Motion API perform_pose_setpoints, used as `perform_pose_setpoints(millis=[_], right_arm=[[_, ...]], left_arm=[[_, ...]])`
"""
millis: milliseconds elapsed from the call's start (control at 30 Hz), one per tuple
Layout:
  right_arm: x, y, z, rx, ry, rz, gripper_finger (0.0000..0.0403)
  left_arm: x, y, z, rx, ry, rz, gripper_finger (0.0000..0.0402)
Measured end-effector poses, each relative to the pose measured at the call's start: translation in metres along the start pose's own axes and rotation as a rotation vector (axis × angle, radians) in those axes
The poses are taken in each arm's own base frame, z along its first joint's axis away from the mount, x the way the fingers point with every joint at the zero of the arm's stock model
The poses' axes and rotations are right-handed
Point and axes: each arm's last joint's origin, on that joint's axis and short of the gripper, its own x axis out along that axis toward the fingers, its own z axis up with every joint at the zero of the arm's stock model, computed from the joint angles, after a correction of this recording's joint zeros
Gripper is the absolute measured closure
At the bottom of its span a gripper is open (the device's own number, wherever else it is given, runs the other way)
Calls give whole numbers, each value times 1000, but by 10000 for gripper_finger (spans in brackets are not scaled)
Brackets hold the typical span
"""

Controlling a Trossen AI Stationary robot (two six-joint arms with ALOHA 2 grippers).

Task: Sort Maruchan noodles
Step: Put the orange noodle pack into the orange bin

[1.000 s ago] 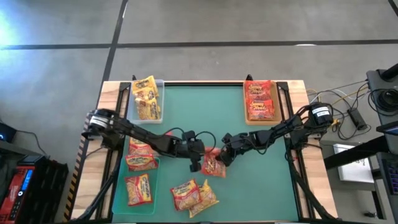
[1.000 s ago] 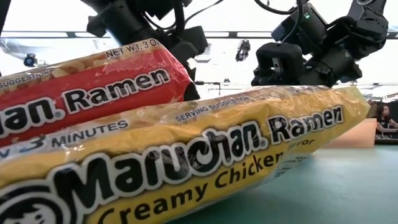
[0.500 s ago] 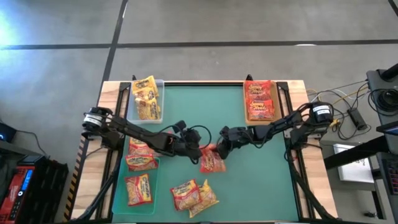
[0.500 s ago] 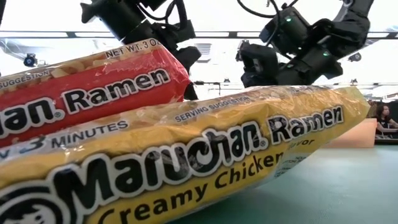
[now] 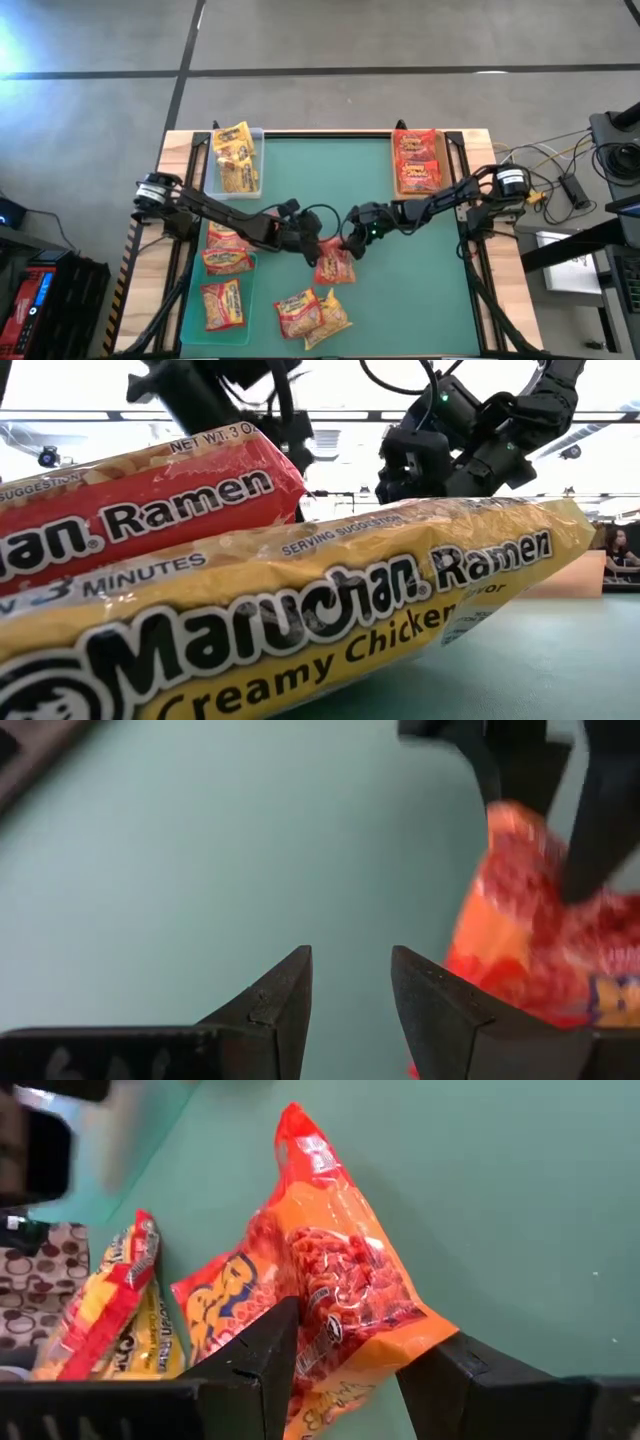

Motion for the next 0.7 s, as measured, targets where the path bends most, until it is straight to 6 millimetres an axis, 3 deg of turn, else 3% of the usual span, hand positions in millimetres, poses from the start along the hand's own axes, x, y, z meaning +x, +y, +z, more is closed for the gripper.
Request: perform_pose_setpoints(millis=[200,500,700], right_arm=[[7,-7,-4,7,22,-24,261],[14,-13,-7,6,46,-39,261],[13,-13,-7,3,46,-39,261]], left_arm=[[16,-20,-19,-5,81,-111,279],[-5,-32,-16,30,78,-245,279],[-11,-44,-24,67,183,-449,279]])
